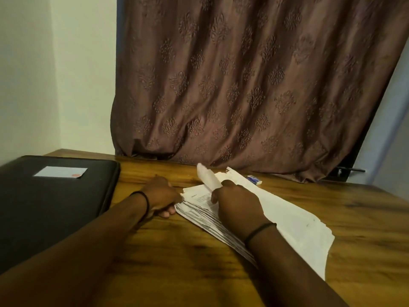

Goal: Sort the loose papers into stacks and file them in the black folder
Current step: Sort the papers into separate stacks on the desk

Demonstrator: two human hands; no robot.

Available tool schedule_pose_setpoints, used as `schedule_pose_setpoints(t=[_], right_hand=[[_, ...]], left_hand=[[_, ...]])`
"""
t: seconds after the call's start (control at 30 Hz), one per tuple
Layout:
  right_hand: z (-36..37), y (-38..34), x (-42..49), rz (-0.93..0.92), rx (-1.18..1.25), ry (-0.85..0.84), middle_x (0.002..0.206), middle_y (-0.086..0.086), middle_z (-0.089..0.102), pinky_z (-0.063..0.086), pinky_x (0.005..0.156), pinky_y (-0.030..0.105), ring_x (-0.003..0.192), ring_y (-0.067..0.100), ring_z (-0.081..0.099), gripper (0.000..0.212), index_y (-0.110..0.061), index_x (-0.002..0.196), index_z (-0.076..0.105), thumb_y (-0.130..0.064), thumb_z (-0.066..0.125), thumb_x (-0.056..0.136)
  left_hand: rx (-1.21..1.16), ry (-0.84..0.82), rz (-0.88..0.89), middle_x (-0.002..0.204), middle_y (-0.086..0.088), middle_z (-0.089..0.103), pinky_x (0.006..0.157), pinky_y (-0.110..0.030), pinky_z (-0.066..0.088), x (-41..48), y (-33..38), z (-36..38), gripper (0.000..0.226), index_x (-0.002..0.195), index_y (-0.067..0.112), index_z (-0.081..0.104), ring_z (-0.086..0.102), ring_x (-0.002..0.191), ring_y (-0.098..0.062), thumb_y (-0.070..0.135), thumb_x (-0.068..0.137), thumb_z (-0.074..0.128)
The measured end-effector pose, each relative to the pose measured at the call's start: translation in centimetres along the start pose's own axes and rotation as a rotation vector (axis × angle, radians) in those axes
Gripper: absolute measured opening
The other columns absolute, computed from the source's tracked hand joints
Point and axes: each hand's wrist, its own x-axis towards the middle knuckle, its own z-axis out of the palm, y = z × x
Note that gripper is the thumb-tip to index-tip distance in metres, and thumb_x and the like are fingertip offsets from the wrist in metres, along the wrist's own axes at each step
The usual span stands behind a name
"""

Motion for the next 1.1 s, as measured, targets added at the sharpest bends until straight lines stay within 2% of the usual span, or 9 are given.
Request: schedule_pose_setpoints(t=[0.07,0.13,0.23,0.5,0.73,0.8,0.87,1.03,1.1], right_hand=[[0.3,0.0,0.3,0.047,0.079,-0.068,0.114,0.003,0.067,0.051,0.094,0.034,0.1,0.018,0.063,0.031,-0.019,0.119,0.066,-0.038,0.052,0.099],[0.4,-0.1,0.5,0.081,0.143,-0.133,0.096,-0.001,0.068,0.053,0.085,0.034,0.09,0.014,0.061,0.047,-0.021,0.105,0.069,-0.06,0.048,0.093],[0.3,-0.3,0.4,0.092,0.146,-0.18,0.096,-0.004,0.068,0.053,0.082,0.034,0.089,0.013,0.059,0.062,-0.023,0.104,0.068,-0.077,0.047,0.082],[0.2,-0.3,0.4,0.064,0.211,-0.032,0.087,0.0,0.071,0.055,0.082,0.034,0.079,0.015,0.062,0.039,-0.019,0.099,0.074,-0.046,0.046,0.098],[-0.2,-0.1,0.5,0.058,0.225,-0.053,0.086,0.0,0.071,0.051,0.078,0.029,0.079,0.015,0.062,0.037,-0.02,0.097,0.075,-0.048,0.051,0.097],[-0.9,0.3,0.2,0.038,0.154,-0.026,0.107,0.002,0.071,0.049,0.087,0.031,0.094,0.019,0.064,0.027,-0.021,0.115,0.07,-0.036,0.055,0.098],[-1.7,0.6,-0.2,0.031,0.113,0.056,0.125,0.001,0.066,0.048,0.096,0.033,0.11,0.02,0.062,0.034,-0.028,0.13,0.061,-0.023,0.057,0.097],[-2.6,0.8,-0.6,0.063,0.1,0.222,0.124,-0.001,0.066,0.051,0.09,0.035,0.108,0.02,0.064,0.039,-0.035,0.137,0.048,-0.024,0.051,0.1],[-2.2,0.7,-0.7,0.08,0.054,0.195,0.122,0.003,0.066,0.052,0.088,0.038,0.106,0.023,0.064,0.055,-0.035,0.148,0.03,-0.018,0.05,0.099]], left_hand=[[-0.089,-0.056,-0.015,0.073,-0.013,0.066,0.039,-0.021,0.048,0.0,0.0,-0.2,0.018,0.104,-0.006,0.064,0.056,0.047,-0.013,0.002,0.088,0.066],[-0.151,-0.087,-0.016,0.082,-0.015,0.067,0.041,-0.022,0.05,-0.1,0.0,-0.3,0.015,0.103,-0.003,0.063,0.057,0.054,-0.014,-0.002,0.088,0.064],[-0.189,-0.112,0.007,0.09,-0.014,0.071,0.046,-0.022,0.052,-0.1,0.1,-0.1,0.013,0.101,0.003,0.065,0.06,0.062,-0.014,-0.002,0.089,0.063],[-0.382,-0.167,0.018,0.09,-0.011,0.073,0.063,-0.033,0.059,0.3,-0.1,0.4,0.015,0.099,0.002,0.063,0.07,0.081,-0.02,-0.007,0.091,0.055],[-0.438,-0.115,-0.022,0.088,-0.014,0.07,0.06,-0.034,0.061,0.3,0.0,0.8,0.018,0.091,0.002,0.061,0.068,0.077,-0.022,-0.01,0.093,0.048],[-0.46,-0.079,-0.028,0.088,-0.014,0.068,0.063,-0.037,0.06,0.4,0.0,0.9,0.02,0.089,0.003,0.059,0.066,0.077,-0.023,-0.012,0.093,0.046],[-0.469,-0.042,-0.035,0.089,-0.014,0.067,0.064,-0.038,0.059,0.6,-0.1,0.9,0.021,0.089,0.004,0.059,0.065,0.077,-0.023,-0.012,0.092,0.046],[-0.47,0.01,-0.044,0.086,-0.013,0.064,0.045,-0.029,0.057,0.2,0.3,0.9,0.023,0.084,0.004,0.058,0.063,0.074,-0.022,-0.012,0.092,0.045],[-0.477,0.037,-0.039,0.084,-0.014,0.062,0.042,-0.027,0.055,0.0,0.4,0.9,0.024,0.082,0.004,0.057,0.061,0.071,-0.023,-0.014,0.092,0.044]])
